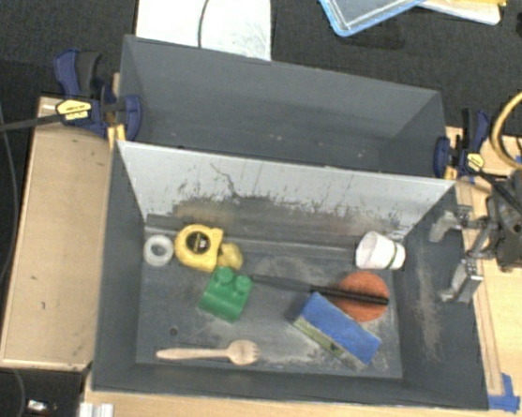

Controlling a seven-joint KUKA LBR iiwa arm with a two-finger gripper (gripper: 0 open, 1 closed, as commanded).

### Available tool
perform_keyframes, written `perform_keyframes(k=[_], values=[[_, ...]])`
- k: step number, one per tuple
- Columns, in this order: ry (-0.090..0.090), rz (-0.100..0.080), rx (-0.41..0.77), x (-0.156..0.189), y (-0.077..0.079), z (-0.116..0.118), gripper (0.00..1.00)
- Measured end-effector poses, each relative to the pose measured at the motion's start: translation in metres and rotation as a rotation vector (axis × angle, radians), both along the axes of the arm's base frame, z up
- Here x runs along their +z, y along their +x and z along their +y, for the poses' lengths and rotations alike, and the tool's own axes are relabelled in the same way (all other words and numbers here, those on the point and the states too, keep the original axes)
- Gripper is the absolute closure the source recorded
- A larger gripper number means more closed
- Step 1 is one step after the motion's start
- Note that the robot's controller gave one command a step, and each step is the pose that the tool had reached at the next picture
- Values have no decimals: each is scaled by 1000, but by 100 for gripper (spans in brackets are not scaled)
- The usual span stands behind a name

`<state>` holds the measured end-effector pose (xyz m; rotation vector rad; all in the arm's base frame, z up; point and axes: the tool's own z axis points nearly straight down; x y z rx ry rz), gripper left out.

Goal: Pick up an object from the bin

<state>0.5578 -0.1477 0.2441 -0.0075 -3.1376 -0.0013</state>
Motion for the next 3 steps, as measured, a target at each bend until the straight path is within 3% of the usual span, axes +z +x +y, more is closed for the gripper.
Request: perform_keyframes(k=[1,2,3], values=[[-2,-8,5,5,1,1,0],[-1,-7,-27,-58,-35,56,0],[-8,-18,22,-75,-63,29,0]])
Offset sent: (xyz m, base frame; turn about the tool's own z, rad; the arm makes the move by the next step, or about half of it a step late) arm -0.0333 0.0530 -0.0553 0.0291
